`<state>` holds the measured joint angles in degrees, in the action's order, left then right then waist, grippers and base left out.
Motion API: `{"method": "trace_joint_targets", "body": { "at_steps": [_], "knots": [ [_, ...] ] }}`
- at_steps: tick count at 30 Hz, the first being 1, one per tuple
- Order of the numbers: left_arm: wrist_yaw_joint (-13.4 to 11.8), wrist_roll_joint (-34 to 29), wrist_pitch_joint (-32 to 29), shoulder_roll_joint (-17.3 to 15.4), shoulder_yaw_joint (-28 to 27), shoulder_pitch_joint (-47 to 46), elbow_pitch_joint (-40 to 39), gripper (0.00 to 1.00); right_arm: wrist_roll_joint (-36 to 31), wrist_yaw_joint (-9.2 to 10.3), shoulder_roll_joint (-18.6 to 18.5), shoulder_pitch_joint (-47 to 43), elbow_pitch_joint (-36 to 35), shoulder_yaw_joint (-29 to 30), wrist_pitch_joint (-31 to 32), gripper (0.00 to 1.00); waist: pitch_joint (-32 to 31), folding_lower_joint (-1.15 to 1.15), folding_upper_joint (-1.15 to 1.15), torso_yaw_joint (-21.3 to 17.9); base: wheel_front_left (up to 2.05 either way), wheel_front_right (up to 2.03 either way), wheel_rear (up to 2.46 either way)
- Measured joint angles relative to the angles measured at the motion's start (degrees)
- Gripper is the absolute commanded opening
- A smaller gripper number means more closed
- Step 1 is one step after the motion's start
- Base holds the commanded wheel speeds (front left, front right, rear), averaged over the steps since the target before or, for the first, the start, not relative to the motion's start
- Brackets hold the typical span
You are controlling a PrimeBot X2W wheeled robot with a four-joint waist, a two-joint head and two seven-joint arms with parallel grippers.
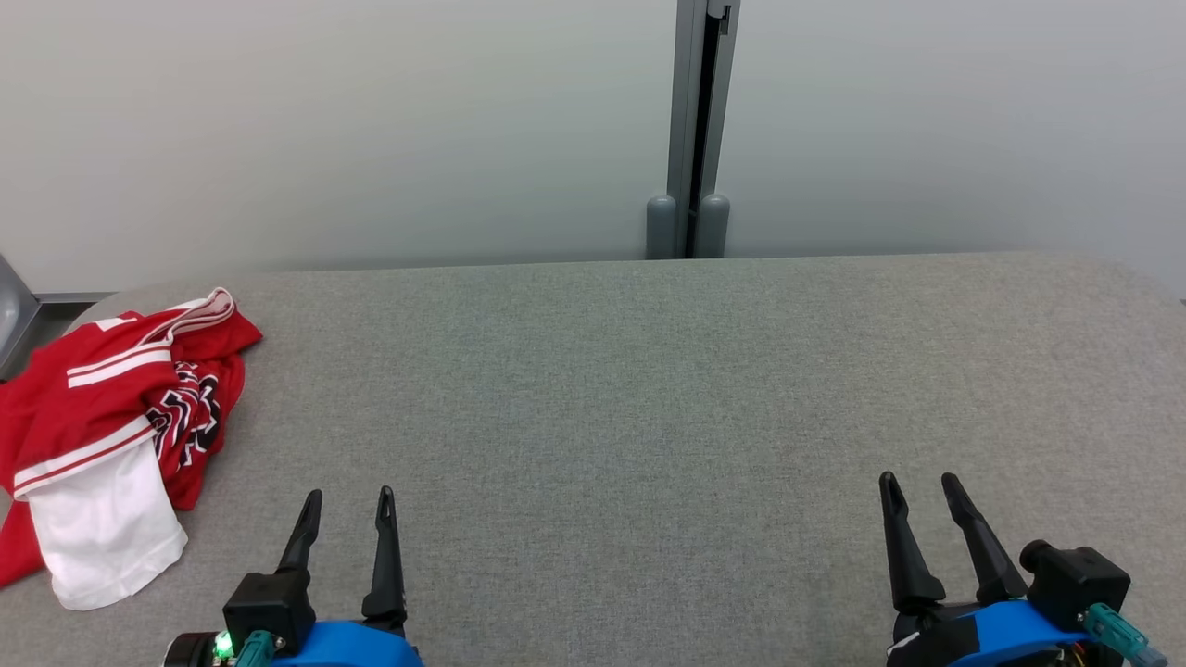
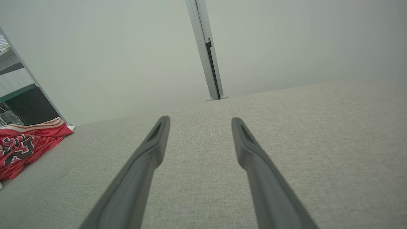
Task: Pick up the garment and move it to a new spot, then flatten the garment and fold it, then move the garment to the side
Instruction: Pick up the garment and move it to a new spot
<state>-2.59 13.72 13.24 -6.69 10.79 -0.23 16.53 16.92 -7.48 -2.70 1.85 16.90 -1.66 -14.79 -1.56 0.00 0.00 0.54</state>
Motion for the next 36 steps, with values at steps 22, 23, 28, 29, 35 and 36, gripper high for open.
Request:
{"method": "trace_joint_targets", "body": {
  "at_steps": [22,23,28,29,35,36],
  "knots": [
    [-1.0,0.6,-0.1,-0.4,1.2,-0.2,0.1,1.0,-0.7,0.0,0.0,-1.0,-0.9,1.3,0.9,1.0,-1.4,0.0,0.0,10.5,0.0,0.0,0.0],
    [-1.0,0.6,-0.1,-0.4,1.2,-0.2,0.1,1.0,-0.7,0.0,0.0,-1.0,-0.9,1.3,0.9,1.0,-1.6,0.0,0.0,11.9,0.0,0.0,0.0],
    [-1.1,0.3,0.1,-1.2,1.3,-0.2,-0.7,1.0,-0.4,0.0,0.0,-1.0,-1.0,1.2,0.9,1.0,-1.8,0.0,0.0,18.6,0.0,0.0,0.0],
    [-1.1,0.4,0.0,-1.4,1.3,-0.2,-0.9,1.0,-0.2,0.0,0.0,-1.0,-1.0,1.1,0.8,1.0,-1.8,0.0,0.0,19.9,0.0,0.0,0.0],
    [-1.3,0.8,0.0,-2.0,1.1,-0.2,-1.6,1.0,0.1,0.0,0.0,-0.9,-0.7,0.1,0.6,1.0,-0.8,0.0,0.0,26.7,0.0,0.0,0.0],
    [-1.4,0.8,0.0,-2.1,1.1,-0.1,-1.7,1.0,0.1,0.0,0.0,-0.8,-0.7,0.0,0.5,1.0,-0.5,0.0,0.0,27.6,0.0,0.0,0.0]
  ]
}}
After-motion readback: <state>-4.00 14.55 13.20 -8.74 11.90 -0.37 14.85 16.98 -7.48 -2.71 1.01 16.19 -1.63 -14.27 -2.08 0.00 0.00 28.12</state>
